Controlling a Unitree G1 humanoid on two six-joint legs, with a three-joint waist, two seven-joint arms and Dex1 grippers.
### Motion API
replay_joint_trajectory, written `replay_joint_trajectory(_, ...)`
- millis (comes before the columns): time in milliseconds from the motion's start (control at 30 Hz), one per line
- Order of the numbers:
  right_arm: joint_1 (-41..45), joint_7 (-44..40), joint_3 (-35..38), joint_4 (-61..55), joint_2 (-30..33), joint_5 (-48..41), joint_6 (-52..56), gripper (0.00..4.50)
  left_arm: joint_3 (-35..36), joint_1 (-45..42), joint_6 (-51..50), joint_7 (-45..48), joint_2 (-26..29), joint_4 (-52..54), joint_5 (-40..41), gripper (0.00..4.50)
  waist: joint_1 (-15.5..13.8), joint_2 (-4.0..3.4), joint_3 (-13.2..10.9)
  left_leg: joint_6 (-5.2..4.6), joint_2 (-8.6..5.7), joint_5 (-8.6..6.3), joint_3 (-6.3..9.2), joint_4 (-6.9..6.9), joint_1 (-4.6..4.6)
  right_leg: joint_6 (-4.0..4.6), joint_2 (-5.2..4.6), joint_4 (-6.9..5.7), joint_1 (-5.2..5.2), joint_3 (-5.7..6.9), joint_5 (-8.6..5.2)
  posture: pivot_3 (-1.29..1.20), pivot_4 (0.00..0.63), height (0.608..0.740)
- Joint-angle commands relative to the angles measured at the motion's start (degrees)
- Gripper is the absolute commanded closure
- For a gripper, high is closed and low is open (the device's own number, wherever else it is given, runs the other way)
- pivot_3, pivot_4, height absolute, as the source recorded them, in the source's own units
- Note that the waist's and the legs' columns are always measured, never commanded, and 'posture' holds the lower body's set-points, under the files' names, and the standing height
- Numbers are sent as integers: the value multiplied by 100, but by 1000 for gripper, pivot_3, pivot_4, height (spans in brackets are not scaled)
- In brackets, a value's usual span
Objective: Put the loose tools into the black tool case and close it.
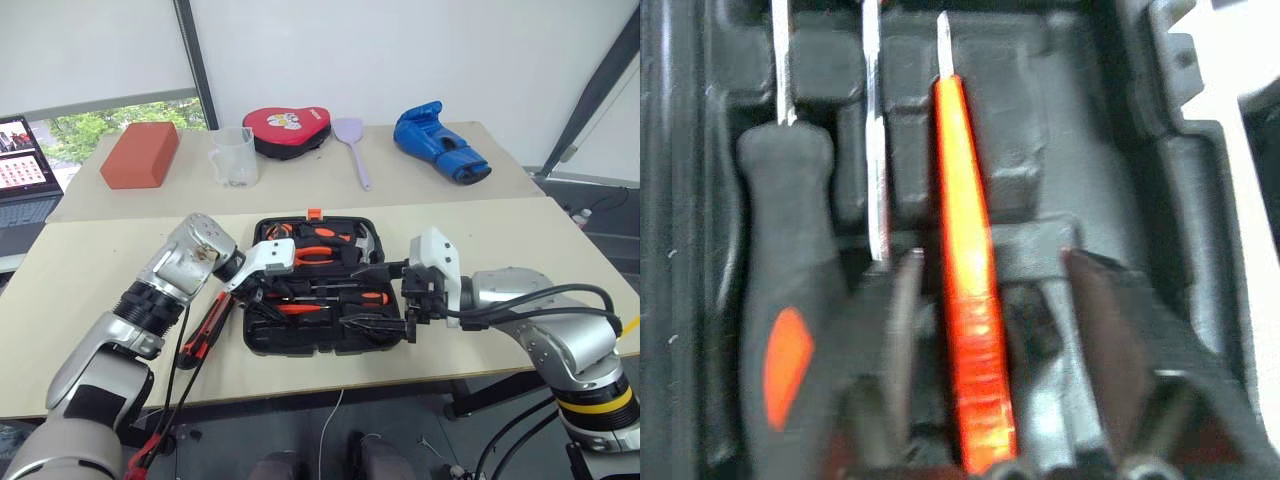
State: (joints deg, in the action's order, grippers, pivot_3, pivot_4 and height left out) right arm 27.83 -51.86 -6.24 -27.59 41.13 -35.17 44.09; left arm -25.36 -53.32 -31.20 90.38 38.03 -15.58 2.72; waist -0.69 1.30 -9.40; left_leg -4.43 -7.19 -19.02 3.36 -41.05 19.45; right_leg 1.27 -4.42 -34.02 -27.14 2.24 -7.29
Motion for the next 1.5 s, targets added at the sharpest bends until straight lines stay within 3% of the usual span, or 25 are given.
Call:
replay_joint_trajectory(33,10,-30,164,-146,31,-119,-15,0,369,-115,-28,-27,106,194,234,1448,2,0,0,0,0,0,0,0,-1,0,0,1,0,0,0,0,150,740)
replay_joint_trajectory(100,1,-41,149,-140,30,-99,-26,0,518,-40,2,-98,81,151,351,1976,3,0,0,0,0,0,0,1,-1,0,0,1,0,0,0,0,150,740)
replay_joint_trajectory(300,-23,-63,130,-147,39,-72,-40,0,921,241,13,-472,-113,-256,634,4236,1,0,0,0,-1,0,0,0,-5,0,0,1,0,0,0,0,150,740)
replay_joint_trajectory(333,-26,-65,118,-148,38,-62,-45,0,1013,268,-92,-564,-192,-389,706,4451,1,0,0,1,-1,0,0,1,-6,0,0,1,1,0,0,0,150,740)
replay_joint_trajectory(567,-43,-59,57,-178,32,-11,-64,0,1195,694,-479,-604,-383,-510,1081,4451,4,-1,0,1,-1,0,0,0,-5,0,0,-1,1,0,0,0,150,740)
replay_joint_trajectory(800,-55,-45,50,-211,31,-37,-19,0,1241,1331,220,-988,-583,-694,1017,4451,-16,-2,2,1,-1,0,0,-1,-13,0,-2,2,6,-2,0,0,150,740)
replay_joint_trajectory(1133,-70,-23,17,-208,-5,-53,23,0,1800,1072,-768,-849,-512,-313,1881,4451,2,-2,3,1,1,-1,0,-14,-12,-1,0,-2,8,-3,1,0,150,740)
replay_joint_trajectory(1500,-46,38,-2,-199,-89,-83,34,0,1372,1012,-114,-1181,-598,-1062,1228,4451,-1,-1,3,1,0,-1,0,-11,-11,0,-1,1,7,-3,1,0,150,740)
